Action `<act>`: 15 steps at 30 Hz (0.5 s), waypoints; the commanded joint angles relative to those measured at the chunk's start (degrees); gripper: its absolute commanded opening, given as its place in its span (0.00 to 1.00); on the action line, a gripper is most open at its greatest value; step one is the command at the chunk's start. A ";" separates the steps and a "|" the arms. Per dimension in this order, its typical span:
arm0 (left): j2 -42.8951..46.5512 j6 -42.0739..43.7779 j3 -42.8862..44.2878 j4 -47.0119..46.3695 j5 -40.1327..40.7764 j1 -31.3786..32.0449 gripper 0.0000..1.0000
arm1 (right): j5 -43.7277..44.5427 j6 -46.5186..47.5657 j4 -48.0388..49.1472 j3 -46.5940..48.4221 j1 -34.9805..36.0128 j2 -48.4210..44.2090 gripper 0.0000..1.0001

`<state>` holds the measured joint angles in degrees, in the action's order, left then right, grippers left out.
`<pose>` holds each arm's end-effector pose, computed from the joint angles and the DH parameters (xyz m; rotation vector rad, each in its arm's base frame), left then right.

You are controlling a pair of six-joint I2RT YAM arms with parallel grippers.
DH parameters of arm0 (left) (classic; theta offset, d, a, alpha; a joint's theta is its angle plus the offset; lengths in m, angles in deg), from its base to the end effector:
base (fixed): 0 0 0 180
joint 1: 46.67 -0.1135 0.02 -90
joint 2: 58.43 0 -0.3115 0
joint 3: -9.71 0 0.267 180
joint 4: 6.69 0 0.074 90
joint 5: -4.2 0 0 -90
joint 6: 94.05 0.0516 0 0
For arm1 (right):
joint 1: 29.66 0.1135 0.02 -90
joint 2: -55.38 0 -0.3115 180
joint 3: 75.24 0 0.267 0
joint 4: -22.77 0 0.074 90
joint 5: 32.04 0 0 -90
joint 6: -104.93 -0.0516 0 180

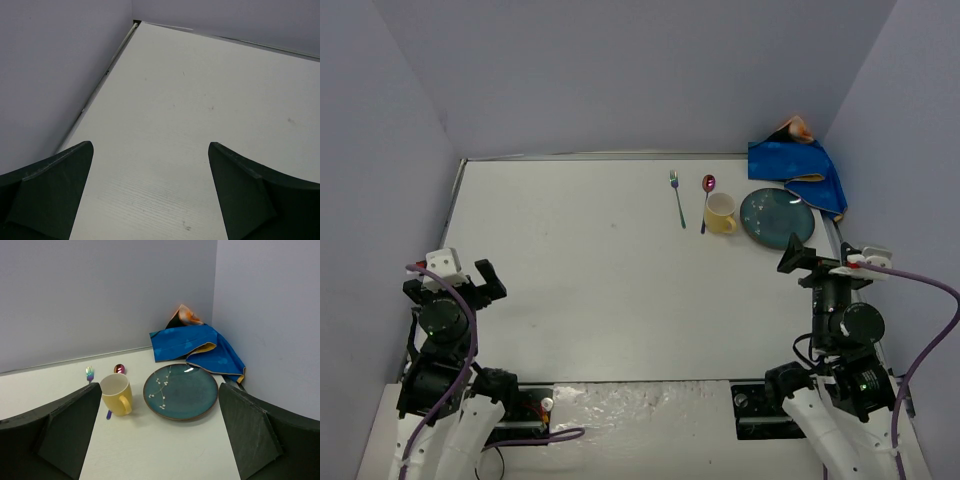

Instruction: Set the dinner table for one person

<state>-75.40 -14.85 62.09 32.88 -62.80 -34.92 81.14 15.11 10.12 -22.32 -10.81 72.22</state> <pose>0.0637 0.0073 0.3503 -0.2911 1.6116 0.0285 0.0530 -0.0034 0.4093 0.1631 1.1856 0.0511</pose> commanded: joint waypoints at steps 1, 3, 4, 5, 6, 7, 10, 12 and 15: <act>-1.74 -0.81 1.37 -3.84 -0.35 0.18 0.97 | 0.90 -1.68 4.54 2.53 0.40 3.80 1.00; -2.80 -1.04 2.22 -3.47 -0.71 0.20 0.97 | 0.83 -3.24 3.59 3.22 0.40 6.54 1.00; -3.83 -1.26 2.76 -3.19 -0.60 0.21 0.97 | 0.65 -3.76 3.16 3.91 0.40 8.44 1.00; -5.41 -1.72 3.71 -2.71 -0.40 0.21 0.97 | 0.24 -4.15 2.90 4.78 0.40 10.52 1.00; -7.26 -2.34 5.28 -2.04 -0.35 0.21 0.97 | -0.38 -4.44 2.85 5.50 0.40 12.33 1.00; -9.07 -2.84 6.73 -1.59 -0.58 0.21 0.97 | -0.45 -5.32 2.78 6.52 0.40 14.51 1.00; -14.56 -4.06 10.83 -0.91 -1.99 0.21 0.97 | 0.68 -9.42 2.64 10.49 0.40 22.13 1.00; -18.42 -4.65 13.35 -1.00 -2.60 0.21 0.97 | 1.14 -11.05 3.15 13.15 0.40 27.29 1.00; -23.54 -4.60 15.97 -2.35 -3.74 0.21 0.97 | 3.08 -12.41 3.70 19.26 0.31 37.31 1.00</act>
<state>-93.12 -18.00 73.44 34.59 -64.68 -34.92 81.42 6.93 8.88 -10.02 -10.81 99.53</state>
